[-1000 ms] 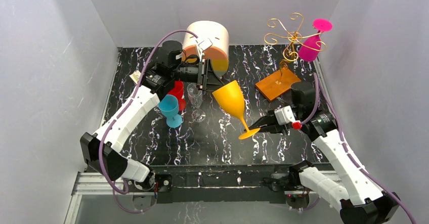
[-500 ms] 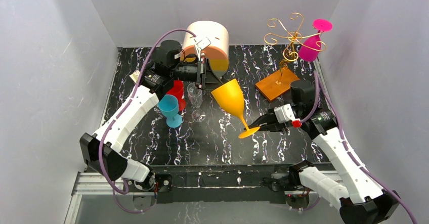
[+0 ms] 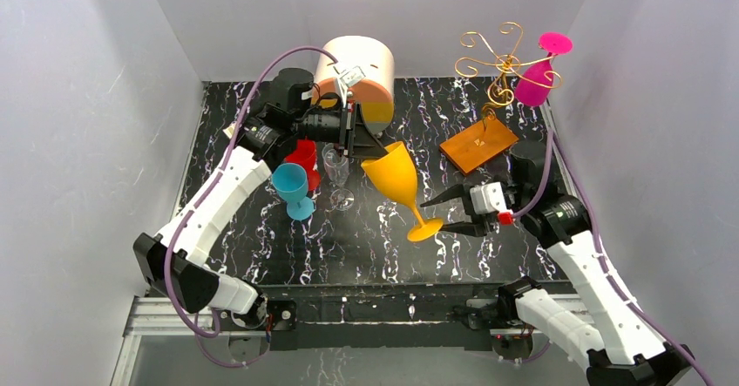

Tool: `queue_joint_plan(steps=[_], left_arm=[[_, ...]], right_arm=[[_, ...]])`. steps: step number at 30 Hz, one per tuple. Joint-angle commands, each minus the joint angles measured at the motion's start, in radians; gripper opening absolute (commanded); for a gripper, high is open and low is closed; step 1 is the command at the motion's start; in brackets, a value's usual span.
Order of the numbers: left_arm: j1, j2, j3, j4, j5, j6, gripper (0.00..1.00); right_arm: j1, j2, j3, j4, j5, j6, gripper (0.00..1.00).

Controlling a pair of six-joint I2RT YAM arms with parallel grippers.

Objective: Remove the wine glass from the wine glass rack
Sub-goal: Place the wine glass at the center of the board.

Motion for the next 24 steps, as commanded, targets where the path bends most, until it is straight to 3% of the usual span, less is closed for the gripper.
queue_joint_plan(steps=[1, 16, 24], left_arm=[[-0.006, -0.049, 0.055, -0.081, -0.058, 0.073, 0.0], [-0.006, -0.041, 0.137, -0.308, -0.34, 0.222, 0.0], [-0.026, -0.061, 0.05, -0.358, -0.535, 0.259, 0.0]], right_arm=[[-0.004, -0.042, -0.017, 0.037, 0.051, 0.04, 0.56], [-0.005, -0.1, -0.044, -0.003, 0.118, 0.077, 0.6], [-0.005, -0.162, -0.097, 0.227, 0.212, 0.296, 0.61]])
